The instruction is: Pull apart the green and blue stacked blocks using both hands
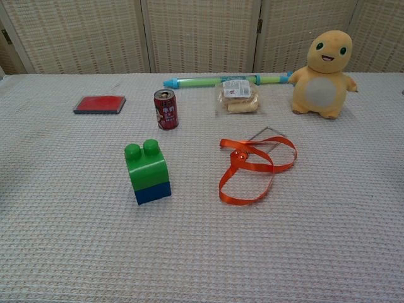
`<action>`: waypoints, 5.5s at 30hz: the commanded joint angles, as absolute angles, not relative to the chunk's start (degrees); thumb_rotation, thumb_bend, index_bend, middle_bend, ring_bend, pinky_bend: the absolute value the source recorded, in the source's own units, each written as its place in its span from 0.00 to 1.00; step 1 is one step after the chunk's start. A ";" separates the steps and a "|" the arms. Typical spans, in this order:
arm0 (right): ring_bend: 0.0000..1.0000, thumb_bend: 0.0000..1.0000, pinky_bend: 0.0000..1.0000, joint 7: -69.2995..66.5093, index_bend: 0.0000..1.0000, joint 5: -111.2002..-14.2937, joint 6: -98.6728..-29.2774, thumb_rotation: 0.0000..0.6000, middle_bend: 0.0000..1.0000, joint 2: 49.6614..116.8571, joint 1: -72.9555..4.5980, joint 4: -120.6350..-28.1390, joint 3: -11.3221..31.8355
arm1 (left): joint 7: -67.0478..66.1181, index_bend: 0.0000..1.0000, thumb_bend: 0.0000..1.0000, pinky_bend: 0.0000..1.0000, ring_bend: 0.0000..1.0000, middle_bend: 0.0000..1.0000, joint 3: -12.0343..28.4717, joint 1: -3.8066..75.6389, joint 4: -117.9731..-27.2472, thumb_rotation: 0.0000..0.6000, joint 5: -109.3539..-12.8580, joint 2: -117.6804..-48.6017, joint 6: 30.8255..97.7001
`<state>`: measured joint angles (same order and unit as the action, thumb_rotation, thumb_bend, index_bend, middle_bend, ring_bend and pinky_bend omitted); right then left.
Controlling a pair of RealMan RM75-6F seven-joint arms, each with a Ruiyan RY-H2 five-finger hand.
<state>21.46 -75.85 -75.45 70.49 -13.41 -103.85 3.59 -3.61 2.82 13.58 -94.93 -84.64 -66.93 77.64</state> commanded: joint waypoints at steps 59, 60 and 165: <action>0.00 0.33 0.00 6.87 0.00 -79.28 -79.27 1.00 0.00 64.74 -10.88 -104.21 6.15 | 5.10 0.06 0.19 0.00 0.01 0.21 12.31 30.75 -90.55 1.00 -69.84 -102.24 64.87; 0.00 0.33 0.00 6.46 0.00 -79.23 -79.11 1.00 0.00 64.60 -10.92 -104.13 6.22 | 5.68 0.05 0.19 0.00 0.00 0.20 12.40 30.91 -89.52 1.00 -70.30 -102.74 64.90; 0.08 0.33 0.00 -65.78 0.04 -87.98 -46.90 1.00 0.10 84.93 -36.19 -80.38 7.07 | 5.56 0.59 0.49 0.00 0.31 0.82 13.06 25.00 -99.07 1.00 -76.37 -94.89 73.78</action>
<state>-60.08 -87.08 -49.18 82.20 -33.15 -81.39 6.82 5.47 12.96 24.98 -99.00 -76.37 -94.93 73.71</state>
